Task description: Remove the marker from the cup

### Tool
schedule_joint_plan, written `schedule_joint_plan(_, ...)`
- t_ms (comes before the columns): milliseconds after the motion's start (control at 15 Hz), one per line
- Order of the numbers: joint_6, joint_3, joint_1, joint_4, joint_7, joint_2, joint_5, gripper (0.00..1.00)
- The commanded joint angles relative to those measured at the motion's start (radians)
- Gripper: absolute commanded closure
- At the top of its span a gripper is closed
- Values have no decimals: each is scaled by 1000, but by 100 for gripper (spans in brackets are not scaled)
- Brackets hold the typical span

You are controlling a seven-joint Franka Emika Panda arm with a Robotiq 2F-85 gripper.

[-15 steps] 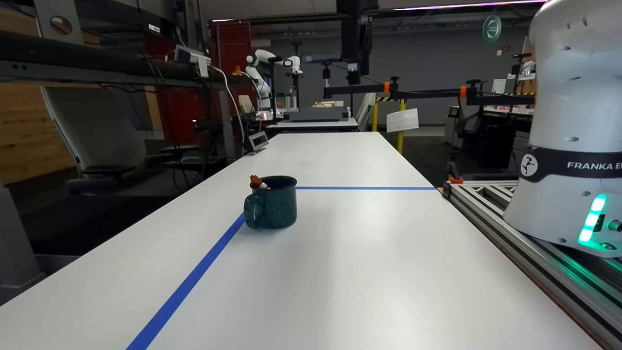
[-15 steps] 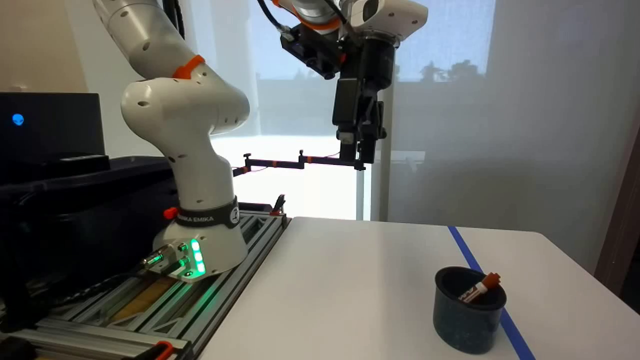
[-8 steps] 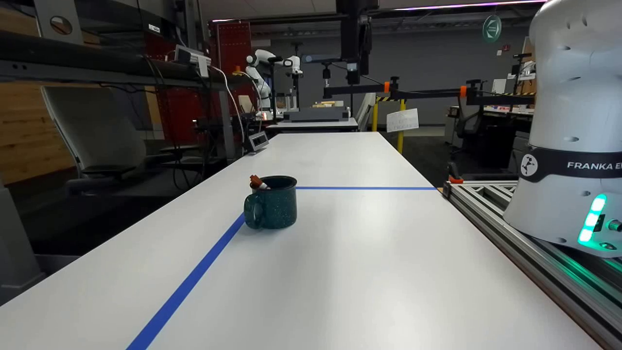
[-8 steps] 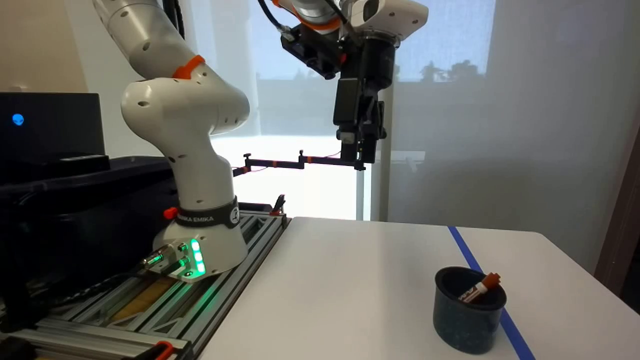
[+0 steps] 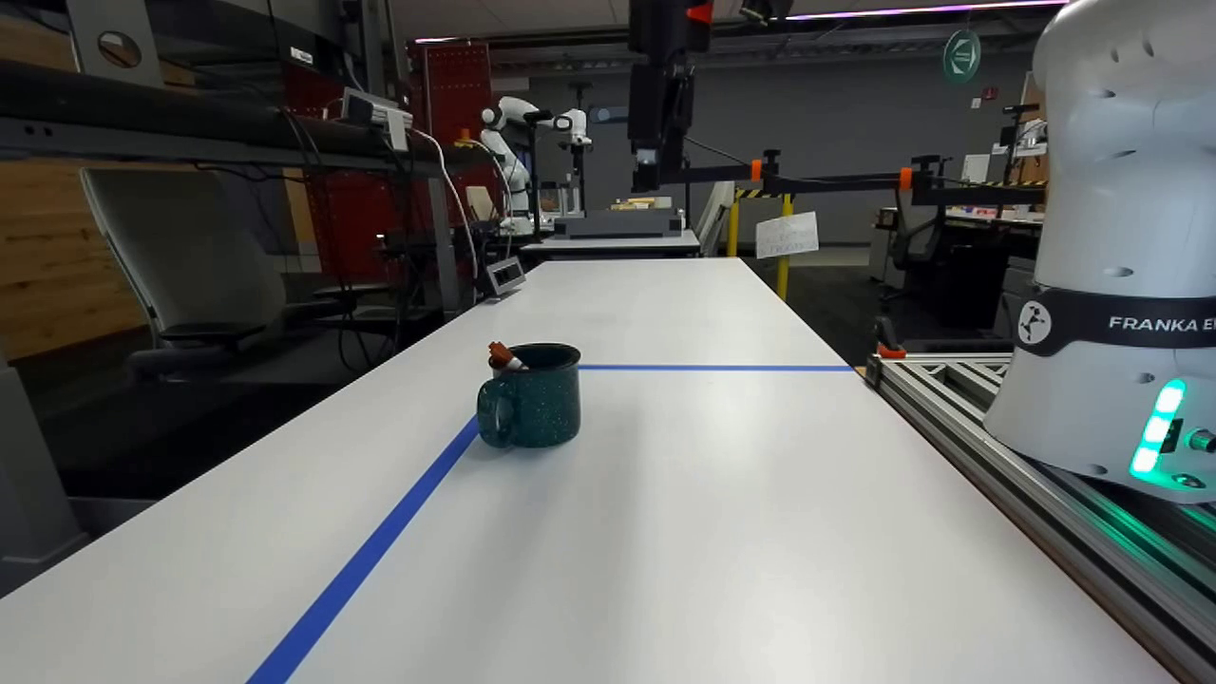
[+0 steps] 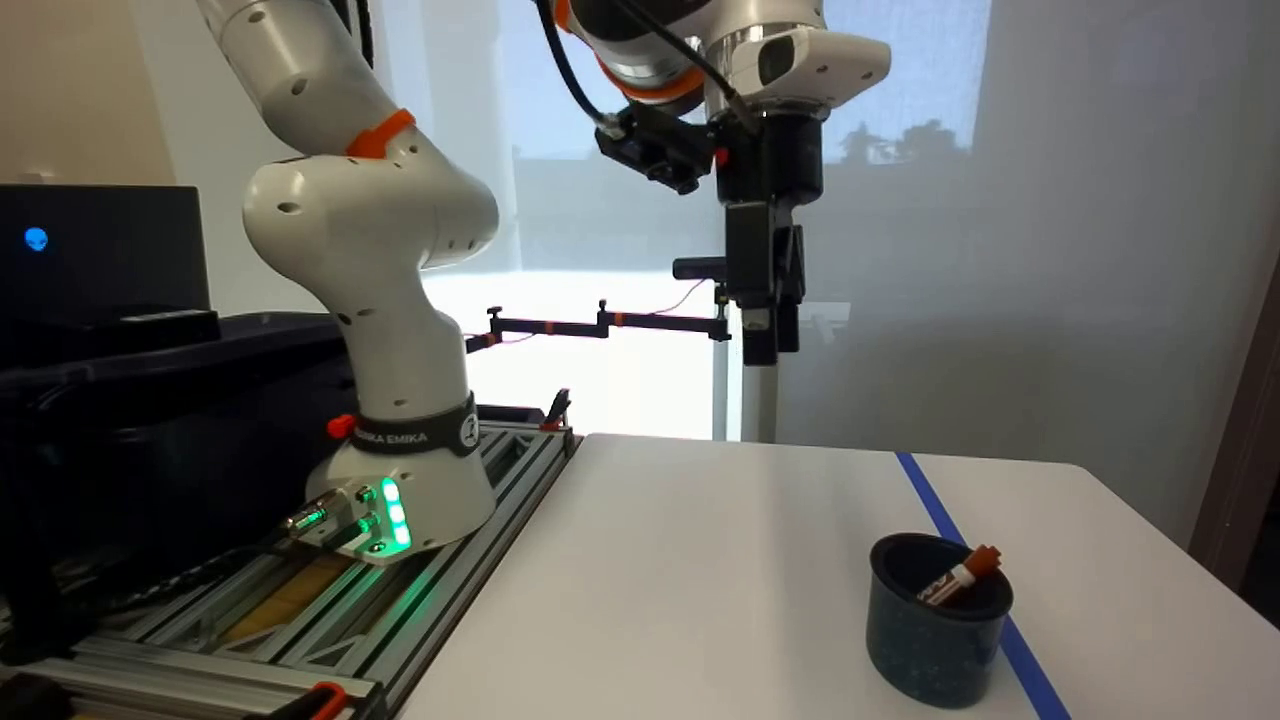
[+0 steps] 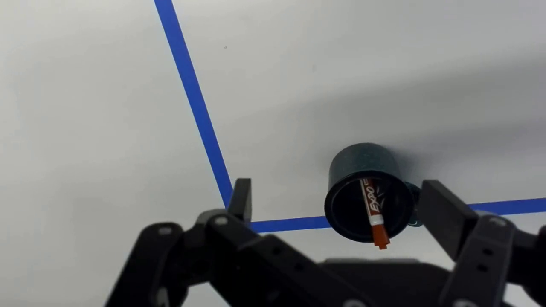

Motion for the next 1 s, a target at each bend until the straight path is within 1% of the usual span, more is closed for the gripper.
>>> schedule_joint_plan(0, 128, -35, 30, -3, -52, 100, 26, 0)
schedule_joint_plan(67, 170, -48, 41, -7, -82, 128, 34, 0)
schedule_joint_plan(333, 297, -106, 98, 15, -271, 242, 85, 0)
schedule_joint_plan(667, 516, -152, 131, 39, -446, 364, 122, 0)
schedule_joint_plan(733, 549, -161, 139, 42, -478, 384, 140, 0)
schedule_joint_plan(933, 616, -195, 187, 41, -585, 427, 256, 0)
